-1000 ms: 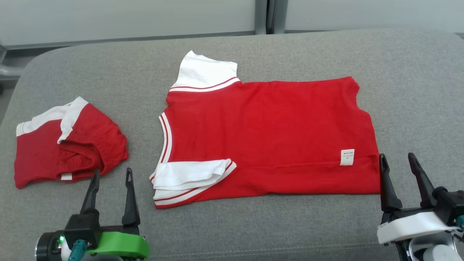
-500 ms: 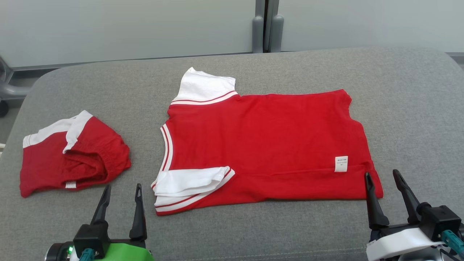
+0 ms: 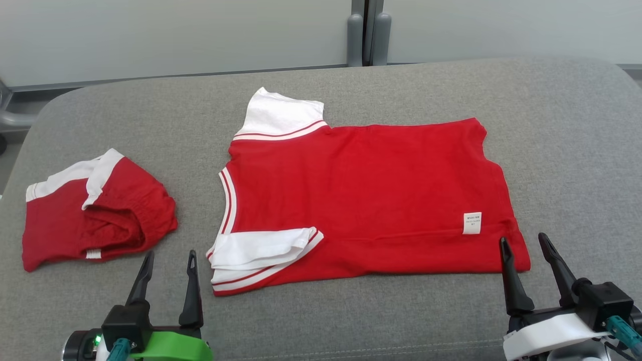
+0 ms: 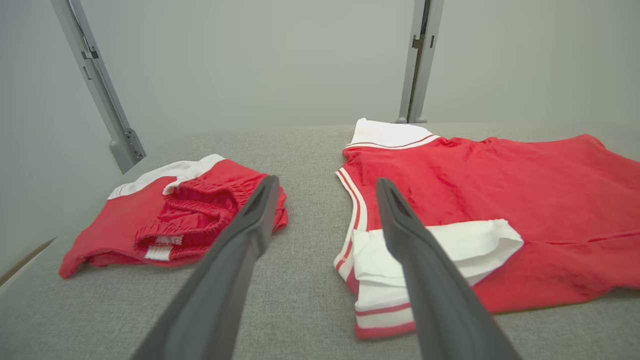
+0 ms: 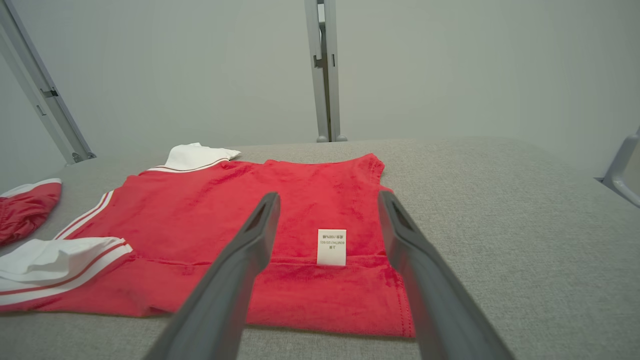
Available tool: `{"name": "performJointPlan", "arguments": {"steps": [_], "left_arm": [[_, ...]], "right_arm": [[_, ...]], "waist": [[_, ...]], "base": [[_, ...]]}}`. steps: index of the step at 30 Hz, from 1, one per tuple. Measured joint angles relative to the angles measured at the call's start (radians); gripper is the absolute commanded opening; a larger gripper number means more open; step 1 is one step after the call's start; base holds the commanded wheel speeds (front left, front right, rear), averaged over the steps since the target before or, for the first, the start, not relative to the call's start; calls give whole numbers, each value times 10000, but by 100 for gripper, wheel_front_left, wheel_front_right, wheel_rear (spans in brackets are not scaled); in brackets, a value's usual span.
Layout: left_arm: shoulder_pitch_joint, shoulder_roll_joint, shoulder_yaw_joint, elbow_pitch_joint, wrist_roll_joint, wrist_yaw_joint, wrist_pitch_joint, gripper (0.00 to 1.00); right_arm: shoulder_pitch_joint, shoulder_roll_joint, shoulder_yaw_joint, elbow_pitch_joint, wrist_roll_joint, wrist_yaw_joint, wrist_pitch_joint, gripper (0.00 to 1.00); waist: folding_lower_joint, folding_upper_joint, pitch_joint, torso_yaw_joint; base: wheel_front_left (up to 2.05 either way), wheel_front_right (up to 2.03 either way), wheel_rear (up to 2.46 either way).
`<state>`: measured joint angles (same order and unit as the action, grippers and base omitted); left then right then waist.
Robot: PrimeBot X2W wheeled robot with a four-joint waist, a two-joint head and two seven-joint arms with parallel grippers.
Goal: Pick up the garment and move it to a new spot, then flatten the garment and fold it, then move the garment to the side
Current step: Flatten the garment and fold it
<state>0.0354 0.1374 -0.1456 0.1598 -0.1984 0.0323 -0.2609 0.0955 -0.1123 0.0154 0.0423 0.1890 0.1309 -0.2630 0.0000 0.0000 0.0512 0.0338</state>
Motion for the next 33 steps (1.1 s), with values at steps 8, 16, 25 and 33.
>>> {"name": "performJointPlan", "arguments": {"steps": [8, 16, 25, 33], "left_arm": [[-319, -17, -228, 410, -111, -339, 211, 100], [-689, -94, -512, 1152, -901, -972, 1524, 100], [-1081, 46, -489, 1519, -1672, -1248, 2763, 100], [-1343, 180, -228, 1630, -1988, -1108, 3179, 100]], "right_arm": [[-267, -127, 42, 171, 59, 0, 0, 100], [-597, -334, -267, 1294, 581, 0, 2, 100], [-1881, -817, -222, 3118, 1348, 0, 77, 100], [-2948, -1223, 477, 4531, 2082, 0, 73, 100]], "waist": [[0, 0, 325, -125], [0, 0, 762, -429], [0, 0, 1477, -806], [0, 0, 2103, -904]], "base": [[0, 0, 0], [0, 0, 0], [0, 0, 0], [0, 0, 0]]}}
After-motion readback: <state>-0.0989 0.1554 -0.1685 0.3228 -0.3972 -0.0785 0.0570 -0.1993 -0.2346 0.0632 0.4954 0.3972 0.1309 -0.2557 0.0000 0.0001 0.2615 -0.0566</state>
